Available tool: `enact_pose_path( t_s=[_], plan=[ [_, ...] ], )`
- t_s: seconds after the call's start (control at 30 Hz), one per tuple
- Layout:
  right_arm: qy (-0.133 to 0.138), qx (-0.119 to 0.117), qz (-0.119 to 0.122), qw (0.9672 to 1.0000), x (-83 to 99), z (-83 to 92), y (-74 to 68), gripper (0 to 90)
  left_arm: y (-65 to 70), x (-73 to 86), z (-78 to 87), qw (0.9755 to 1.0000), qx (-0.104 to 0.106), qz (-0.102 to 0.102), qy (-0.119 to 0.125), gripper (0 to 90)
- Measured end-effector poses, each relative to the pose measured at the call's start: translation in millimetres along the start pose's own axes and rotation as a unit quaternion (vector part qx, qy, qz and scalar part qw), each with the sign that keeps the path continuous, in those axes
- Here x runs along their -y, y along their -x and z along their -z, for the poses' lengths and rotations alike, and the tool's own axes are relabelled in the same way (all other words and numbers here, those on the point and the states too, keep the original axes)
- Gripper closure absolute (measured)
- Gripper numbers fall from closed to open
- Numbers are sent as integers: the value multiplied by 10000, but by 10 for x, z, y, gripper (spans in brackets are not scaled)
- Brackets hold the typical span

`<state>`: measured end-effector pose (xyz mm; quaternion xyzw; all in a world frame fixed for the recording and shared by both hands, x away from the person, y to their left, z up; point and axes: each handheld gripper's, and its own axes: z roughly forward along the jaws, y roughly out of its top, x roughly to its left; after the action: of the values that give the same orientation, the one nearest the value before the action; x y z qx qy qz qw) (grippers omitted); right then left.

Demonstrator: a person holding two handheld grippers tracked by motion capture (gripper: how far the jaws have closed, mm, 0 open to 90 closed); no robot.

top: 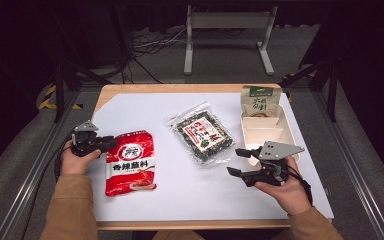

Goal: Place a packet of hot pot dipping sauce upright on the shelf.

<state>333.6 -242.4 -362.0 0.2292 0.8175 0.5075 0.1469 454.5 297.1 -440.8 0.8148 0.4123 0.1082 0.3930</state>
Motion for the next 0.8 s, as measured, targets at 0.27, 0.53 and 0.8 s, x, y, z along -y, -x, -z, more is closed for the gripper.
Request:
enact_pose_path(
  t_s=[0.27,0.53,0.8],
  plan=[
    [3,-22,13,10000,-3,-9,-8,338,43,8,-120,9989,-209,-195,-373,707],
    [2,-57,21,10000,-2,-12,-11,394,79,-33,-21,9993,-304,25,-213,884],
    [-115,-148,92,9998,-15,-43,-40,501,162,-133,254,9997,-104,148,144,895]
  ],
)
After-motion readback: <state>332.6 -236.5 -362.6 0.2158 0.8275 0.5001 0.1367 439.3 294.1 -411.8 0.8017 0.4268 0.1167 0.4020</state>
